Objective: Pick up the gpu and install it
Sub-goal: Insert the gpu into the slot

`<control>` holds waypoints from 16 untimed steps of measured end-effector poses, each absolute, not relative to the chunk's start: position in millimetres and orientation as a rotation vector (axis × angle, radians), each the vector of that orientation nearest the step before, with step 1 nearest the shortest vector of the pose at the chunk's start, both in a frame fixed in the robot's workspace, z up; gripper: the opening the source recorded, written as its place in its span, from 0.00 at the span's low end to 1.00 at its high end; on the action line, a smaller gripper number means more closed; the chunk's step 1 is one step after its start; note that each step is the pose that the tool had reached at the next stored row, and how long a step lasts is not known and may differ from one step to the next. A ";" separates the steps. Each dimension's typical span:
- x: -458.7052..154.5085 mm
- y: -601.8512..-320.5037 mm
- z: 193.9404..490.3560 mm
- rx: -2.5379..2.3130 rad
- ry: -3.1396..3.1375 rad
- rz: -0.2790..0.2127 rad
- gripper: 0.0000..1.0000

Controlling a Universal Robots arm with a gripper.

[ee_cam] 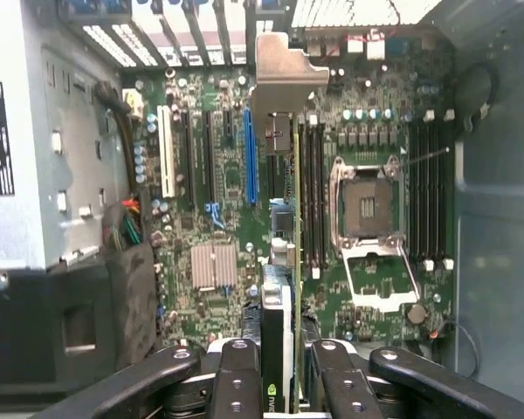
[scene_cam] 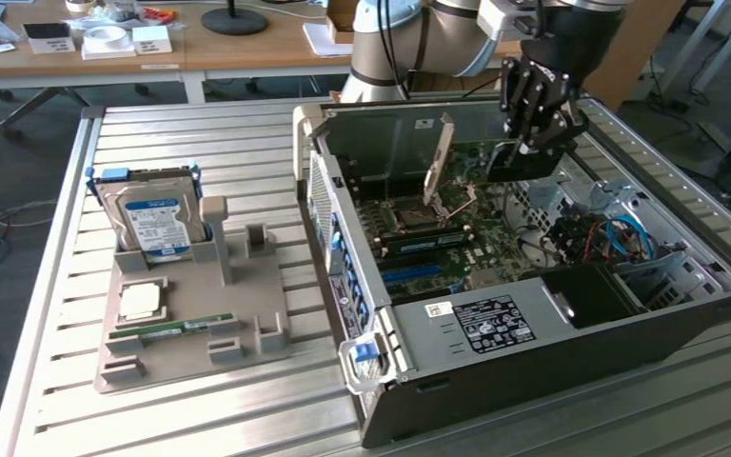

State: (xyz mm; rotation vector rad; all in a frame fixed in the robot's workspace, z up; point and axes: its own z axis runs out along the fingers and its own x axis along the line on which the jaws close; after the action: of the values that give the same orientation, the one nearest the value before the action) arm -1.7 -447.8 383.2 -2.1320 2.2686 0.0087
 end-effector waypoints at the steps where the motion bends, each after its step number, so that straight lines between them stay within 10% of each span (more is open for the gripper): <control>1: -4.0 -447.8 383.2 -2.132 2.268 0.008 0.27; 16: -23.8 -447.8 368.6 -2.131 2.268 0.007 0.27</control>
State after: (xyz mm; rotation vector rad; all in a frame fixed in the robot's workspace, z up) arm -23.8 -447.8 368.6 -2.1314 2.2680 0.0074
